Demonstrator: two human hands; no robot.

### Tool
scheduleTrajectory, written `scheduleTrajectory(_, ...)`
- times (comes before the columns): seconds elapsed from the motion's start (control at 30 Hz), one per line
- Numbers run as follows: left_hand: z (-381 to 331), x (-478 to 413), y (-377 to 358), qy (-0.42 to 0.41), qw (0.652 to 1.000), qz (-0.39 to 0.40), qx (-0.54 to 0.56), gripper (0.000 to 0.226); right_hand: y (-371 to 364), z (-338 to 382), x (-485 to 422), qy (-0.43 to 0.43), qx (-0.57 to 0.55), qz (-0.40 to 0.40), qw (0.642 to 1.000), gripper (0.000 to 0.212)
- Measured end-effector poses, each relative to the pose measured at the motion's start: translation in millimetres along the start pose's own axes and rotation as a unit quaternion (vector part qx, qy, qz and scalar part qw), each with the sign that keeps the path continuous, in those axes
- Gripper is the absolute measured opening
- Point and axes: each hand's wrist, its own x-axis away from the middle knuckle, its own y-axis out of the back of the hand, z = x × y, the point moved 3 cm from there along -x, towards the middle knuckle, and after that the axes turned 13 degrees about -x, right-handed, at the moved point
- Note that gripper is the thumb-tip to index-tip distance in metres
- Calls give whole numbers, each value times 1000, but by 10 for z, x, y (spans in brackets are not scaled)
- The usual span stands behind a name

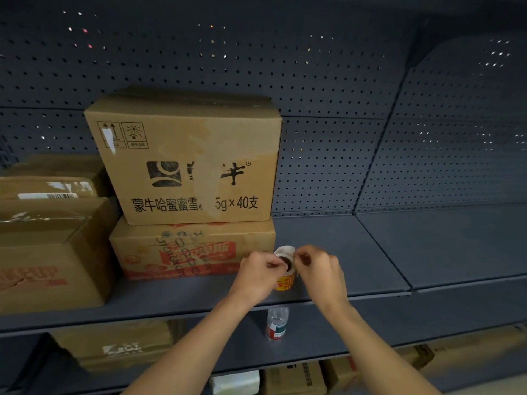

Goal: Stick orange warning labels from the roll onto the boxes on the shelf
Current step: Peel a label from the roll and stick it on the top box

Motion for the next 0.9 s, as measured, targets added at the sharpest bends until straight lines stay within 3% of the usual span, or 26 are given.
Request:
scheduleTrajectory(0.17,40,-40,-65,51,994,15,97,17,-67,10,-16,43,-57,-7,997,10)
scheduleTrajectory(0.33,89,-67,-181,49,991,21,122,21,-70,-63,2,65,-70,17,995,9)
scheduleTrajectory(0.47,94,-113,-284,75,971,29,225,20,-75,-122,37,112,-76,49,990,9)
scheduleTrajectory(0.67,19,-133,-361,58,959,40,275,21,-32,-212,84,152,-74,61,984,14)
scheduleTrajectory(0.9,2,-168,-479,22,937,79,339,20,102,-308,128,185,-85,19,979,13)
